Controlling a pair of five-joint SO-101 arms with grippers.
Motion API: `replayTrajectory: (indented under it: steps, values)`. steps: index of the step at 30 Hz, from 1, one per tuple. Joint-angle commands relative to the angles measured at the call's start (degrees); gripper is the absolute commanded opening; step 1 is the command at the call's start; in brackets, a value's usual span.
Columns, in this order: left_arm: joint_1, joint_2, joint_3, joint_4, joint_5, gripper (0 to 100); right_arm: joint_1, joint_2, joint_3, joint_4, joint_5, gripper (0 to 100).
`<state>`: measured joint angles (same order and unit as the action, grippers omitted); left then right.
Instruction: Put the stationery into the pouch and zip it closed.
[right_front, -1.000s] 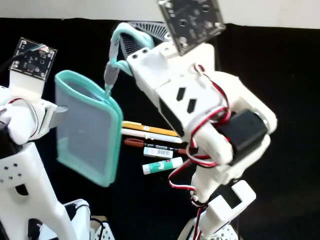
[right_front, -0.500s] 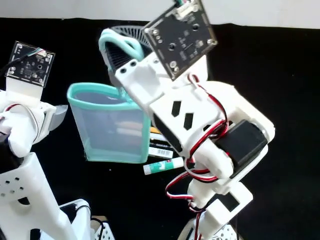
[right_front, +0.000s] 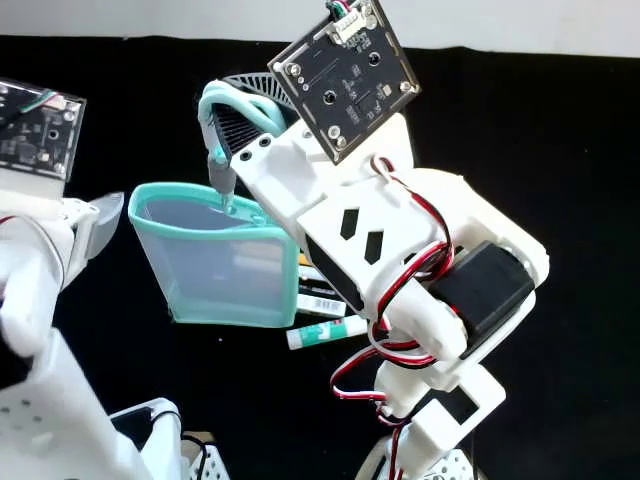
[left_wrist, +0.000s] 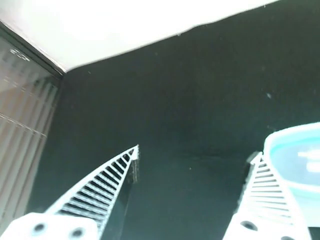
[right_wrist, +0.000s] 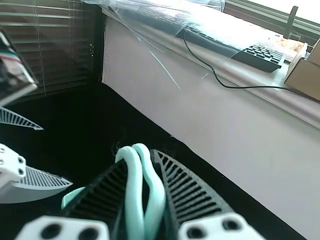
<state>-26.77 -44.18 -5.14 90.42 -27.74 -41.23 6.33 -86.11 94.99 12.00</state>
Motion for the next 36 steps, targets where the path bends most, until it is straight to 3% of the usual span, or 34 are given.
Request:
replayTrajectory:
  steps: [1, 12, 21, 36]
  values:
    - [1.0, -0.9, -5.8, 2.1, 0.5, 34, -0.7, -0.2, -0.9, 0.2, 0.5, 0.8]
    - [8.4, -0.6, -6.9, 3.5, 3.7, 34, -0.5, -0.2, -0.9, 0.3, 0.5, 0.8]
    - [8.4, -0.5, 4.3, -3.8, 3.7, 34, -0.5, -0.2, -0.9, 0.3, 0.5, 0.8]
    - [8.4, -1.0, 11.7, -3.3, 3.4, 32, -0.5, -0.2, -0.9, 0.3, 0.5, 0.8]
